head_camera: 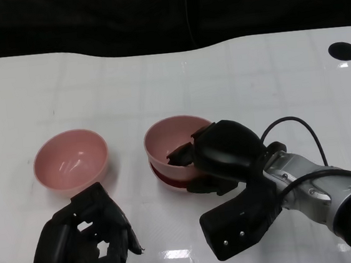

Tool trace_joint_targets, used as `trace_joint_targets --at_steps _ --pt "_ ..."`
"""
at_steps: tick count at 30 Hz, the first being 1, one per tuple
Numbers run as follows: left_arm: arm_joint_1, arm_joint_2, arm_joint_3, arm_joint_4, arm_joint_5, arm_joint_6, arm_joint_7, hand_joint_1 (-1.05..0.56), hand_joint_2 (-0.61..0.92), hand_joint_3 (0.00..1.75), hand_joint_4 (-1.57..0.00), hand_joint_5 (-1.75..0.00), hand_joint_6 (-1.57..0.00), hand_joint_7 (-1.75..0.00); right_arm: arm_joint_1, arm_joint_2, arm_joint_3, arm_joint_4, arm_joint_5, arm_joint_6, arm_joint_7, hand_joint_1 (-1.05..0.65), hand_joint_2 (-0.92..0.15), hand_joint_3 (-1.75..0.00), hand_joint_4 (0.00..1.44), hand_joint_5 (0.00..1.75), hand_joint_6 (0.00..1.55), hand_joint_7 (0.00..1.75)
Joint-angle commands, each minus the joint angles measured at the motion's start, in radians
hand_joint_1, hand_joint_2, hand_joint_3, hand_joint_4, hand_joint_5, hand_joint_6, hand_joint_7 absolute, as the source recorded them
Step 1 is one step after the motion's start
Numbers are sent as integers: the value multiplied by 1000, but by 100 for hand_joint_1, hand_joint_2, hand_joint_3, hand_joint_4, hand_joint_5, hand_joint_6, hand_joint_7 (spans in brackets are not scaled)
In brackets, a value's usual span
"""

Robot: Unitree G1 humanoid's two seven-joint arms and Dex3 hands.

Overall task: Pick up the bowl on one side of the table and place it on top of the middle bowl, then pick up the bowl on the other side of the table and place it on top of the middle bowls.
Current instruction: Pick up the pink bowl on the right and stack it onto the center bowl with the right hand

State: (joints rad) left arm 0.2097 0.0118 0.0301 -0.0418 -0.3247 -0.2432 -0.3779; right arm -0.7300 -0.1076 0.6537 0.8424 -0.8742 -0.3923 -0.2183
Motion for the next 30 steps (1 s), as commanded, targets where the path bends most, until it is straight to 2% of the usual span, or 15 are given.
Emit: trace_joint_targets --at_steps 1,11,18,24,30 --pt "3 5 3 -10 0 3 4 -7 39 148 -81 -171 -79 -154 16 -21 1 -28 12 14 30 -60 -92 -42 58 33 67 2" --pt "-2 10 9 -4 7 -4 3 -9 38 149 -81 -170 -80 -152 111 -95 -56 -341 62 29 103 -70 -92 -48 39 24 51 0" --pt "-8 12 11 9 11 -16 -3 -10 38 148 -82 -170 -80 -152 177 -145 -105 -559 65 104 203 -79 -92 -57 25 19 36 0" --pt "-6 10 9 6 8 -9 -1 -9 39 147 -83 -170 -81 -150 226 -171 -143 -660 80 114 223 -81 -92 -58 20 18 29 0" --pt "-6 10 11 4 7 -2 4 -8 39 147 -84 -169 -82 -149 270 -182 -170 -700 92 104 213 -80 -92 -55 18 21 27 0"
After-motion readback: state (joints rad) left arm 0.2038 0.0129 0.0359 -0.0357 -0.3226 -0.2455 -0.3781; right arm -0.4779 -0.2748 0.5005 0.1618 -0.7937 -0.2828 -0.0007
